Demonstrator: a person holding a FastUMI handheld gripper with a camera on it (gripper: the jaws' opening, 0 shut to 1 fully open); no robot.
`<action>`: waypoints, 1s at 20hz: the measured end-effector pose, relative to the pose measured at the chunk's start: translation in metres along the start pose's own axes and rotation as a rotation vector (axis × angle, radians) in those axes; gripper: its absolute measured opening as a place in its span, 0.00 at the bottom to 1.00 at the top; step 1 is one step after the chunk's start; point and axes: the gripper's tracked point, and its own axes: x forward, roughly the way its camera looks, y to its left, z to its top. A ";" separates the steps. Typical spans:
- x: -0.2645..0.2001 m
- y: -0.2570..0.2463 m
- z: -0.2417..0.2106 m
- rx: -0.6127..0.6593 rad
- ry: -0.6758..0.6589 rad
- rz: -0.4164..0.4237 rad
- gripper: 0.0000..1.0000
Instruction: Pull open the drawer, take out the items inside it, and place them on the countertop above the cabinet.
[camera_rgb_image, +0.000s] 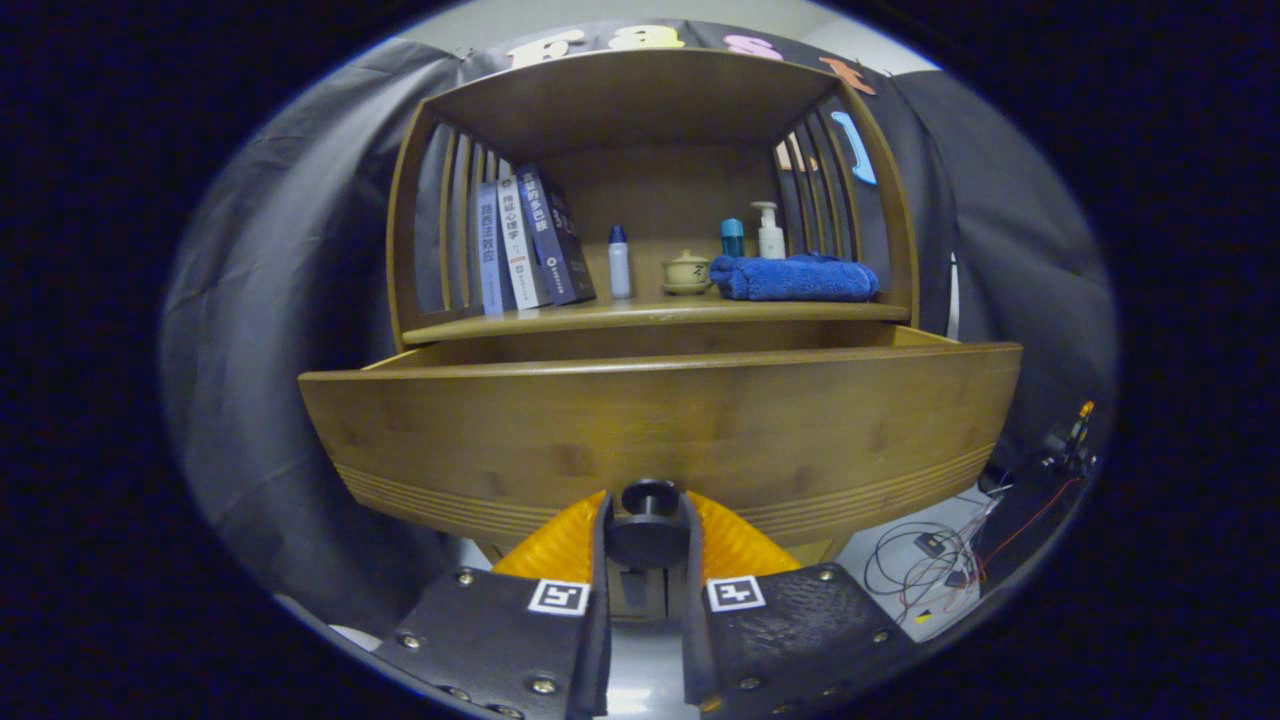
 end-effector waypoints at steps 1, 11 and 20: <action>-0.006 0.000 -0.004 0.005 0.004 0.001 0.29; -0.034 0.001 -0.018 -0.020 0.024 0.038 0.21; -0.053 0.004 -0.001 -0.039 0.067 0.096 0.84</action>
